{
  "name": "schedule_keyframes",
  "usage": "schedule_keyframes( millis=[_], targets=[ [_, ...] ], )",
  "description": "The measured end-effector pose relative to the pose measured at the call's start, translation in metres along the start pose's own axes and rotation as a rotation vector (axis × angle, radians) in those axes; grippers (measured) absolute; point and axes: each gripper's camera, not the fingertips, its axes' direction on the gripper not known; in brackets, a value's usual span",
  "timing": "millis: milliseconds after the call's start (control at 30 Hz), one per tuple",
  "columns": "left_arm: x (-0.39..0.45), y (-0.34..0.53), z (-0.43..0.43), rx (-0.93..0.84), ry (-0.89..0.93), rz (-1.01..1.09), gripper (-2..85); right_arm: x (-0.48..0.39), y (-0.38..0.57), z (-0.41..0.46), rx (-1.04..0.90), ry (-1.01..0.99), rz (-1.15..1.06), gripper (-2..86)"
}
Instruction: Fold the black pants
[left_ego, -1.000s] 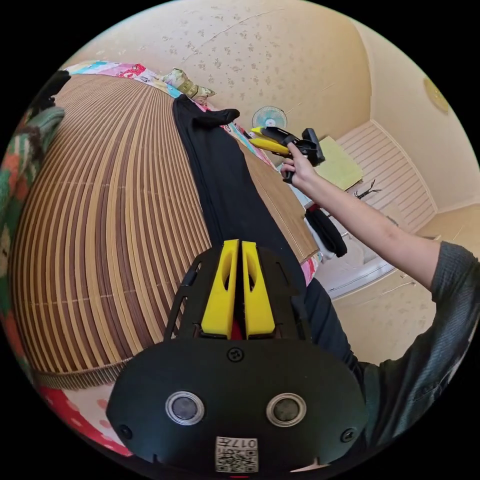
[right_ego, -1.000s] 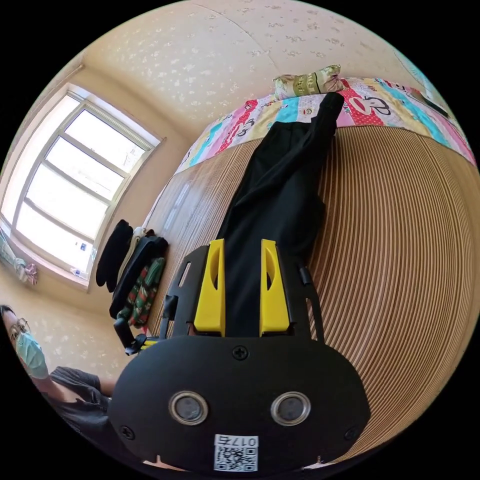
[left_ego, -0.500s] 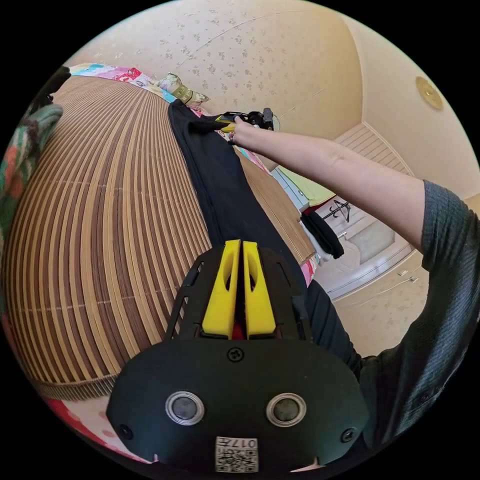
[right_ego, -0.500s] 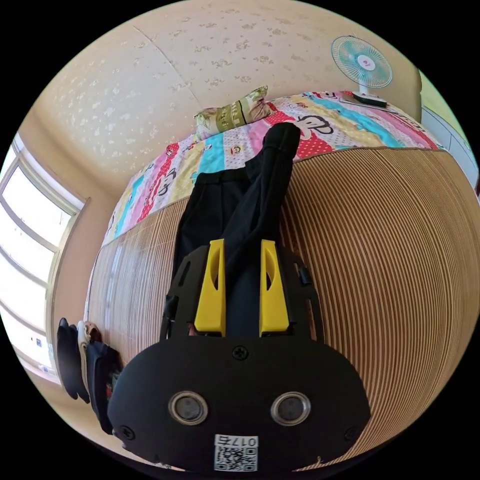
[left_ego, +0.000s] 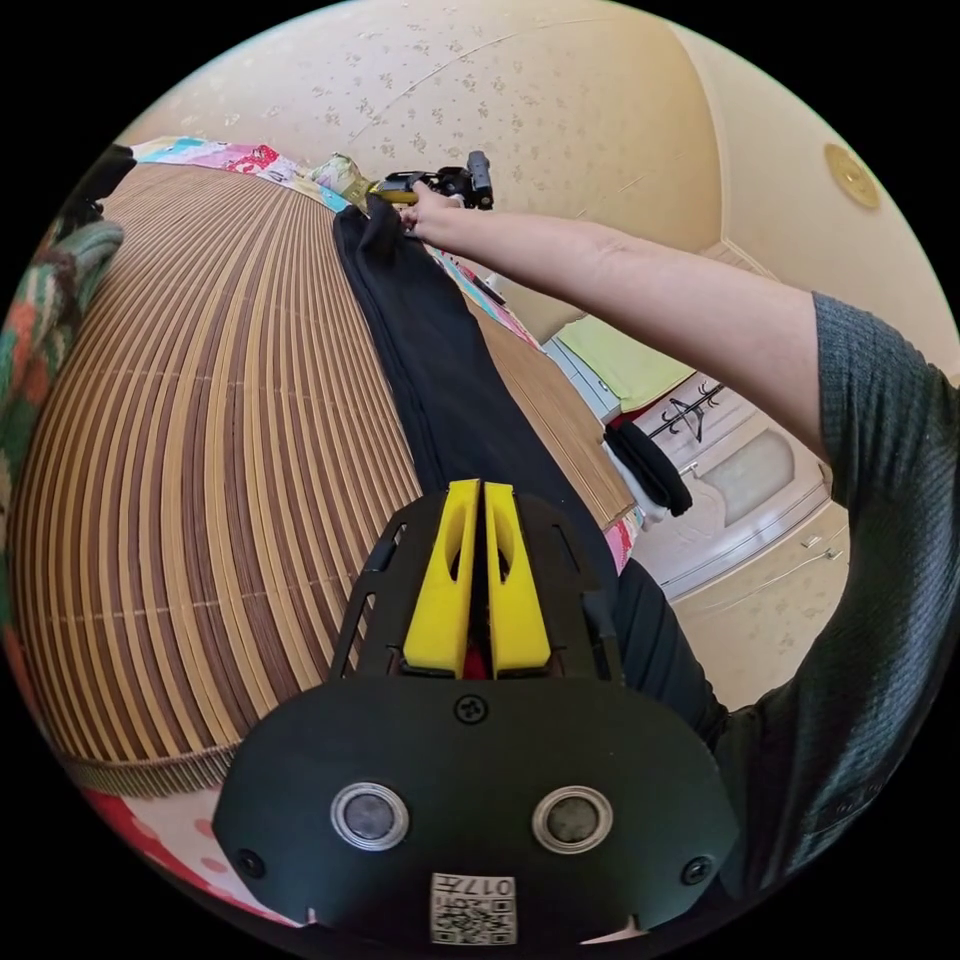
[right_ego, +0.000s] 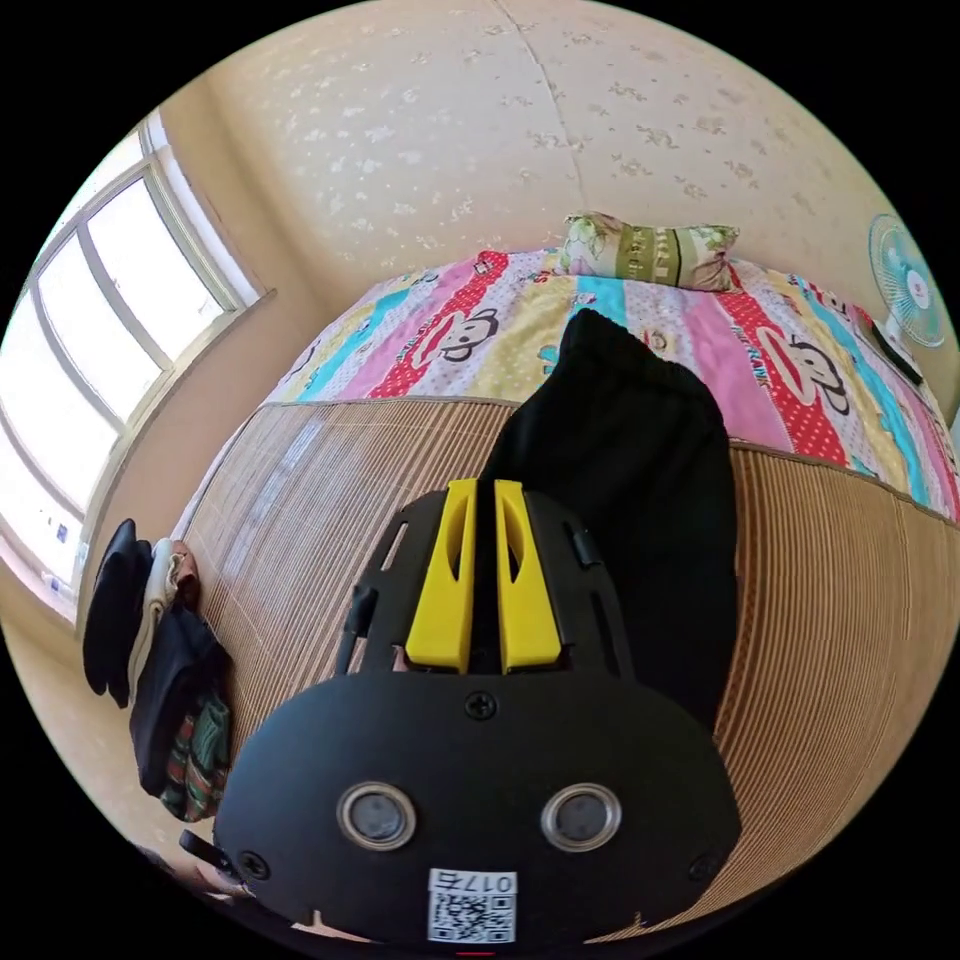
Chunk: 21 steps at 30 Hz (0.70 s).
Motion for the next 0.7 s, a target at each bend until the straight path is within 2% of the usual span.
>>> schedule_keyframes(
  millis=[67, 200, 367, 533, 700],
  targets=[
    [-0.003, 0.0, 0.0, -0.001, 0.005, -0.002, -0.7, 0.009, 0.005, 0.011, -0.046, -0.075, 0.046, 2.5],
    [-0.006, 0.001, 0.002, -0.001, 0.01, -0.004, -0.8, 0.008, 0.055, -0.011, 0.059, -0.128, 0.023, 2.3],
    [-0.007, 0.004, 0.007, -0.001, 0.001, -0.002, -0.7, -0.002, 0.137, -0.034, -0.063, -0.123, -0.083, 2.2],
    [-0.008, 0.006, 0.014, -0.002, -0.008, -0.003, -0.6, -0.034, 0.267, -0.101, -0.209, -0.195, -0.169, 1.8],
    [-0.008, 0.01, 0.023, -0.002, -0.016, 0.0, -0.6, -0.06, 0.393, -0.18, -0.248, -0.179, -0.157, 1.6]
  ],
)
